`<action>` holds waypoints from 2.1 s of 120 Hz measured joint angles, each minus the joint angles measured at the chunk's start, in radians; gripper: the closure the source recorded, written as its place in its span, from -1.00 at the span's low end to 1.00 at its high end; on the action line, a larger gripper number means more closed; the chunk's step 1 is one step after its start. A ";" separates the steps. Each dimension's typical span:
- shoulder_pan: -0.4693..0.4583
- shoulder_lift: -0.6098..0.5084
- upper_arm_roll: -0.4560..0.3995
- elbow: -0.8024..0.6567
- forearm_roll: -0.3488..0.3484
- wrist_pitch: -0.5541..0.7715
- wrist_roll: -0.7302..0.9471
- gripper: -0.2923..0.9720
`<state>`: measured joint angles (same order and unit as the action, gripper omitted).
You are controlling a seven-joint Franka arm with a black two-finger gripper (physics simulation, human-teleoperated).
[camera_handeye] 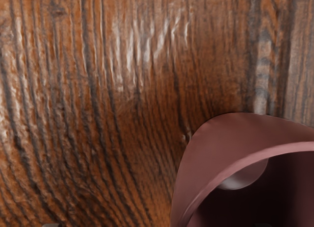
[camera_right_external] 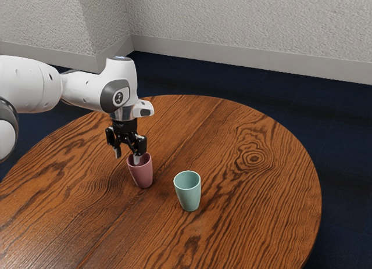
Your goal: Place the left cup onto the right cup
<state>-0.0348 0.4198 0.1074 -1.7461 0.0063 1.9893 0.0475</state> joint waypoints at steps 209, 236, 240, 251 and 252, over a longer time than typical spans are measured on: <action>-0.013 0.009 0.000 0.000 0.001 0.016 -0.010 0.44; -0.011 0.009 0.000 0.000 0.001 0.016 -0.011 0.54; -0.011 0.008 0.000 0.000 0.001 0.016 -0.010 0.56; -0.011 0.008 0.000 0.000 0.001 0.016 -0.011 0.60; -0.011 0.008 0.000 0.000 0.001 0.016 -0.011 0.60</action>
<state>-0.0461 0.4280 0.1074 -1.7460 0.0076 2.0049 0.0368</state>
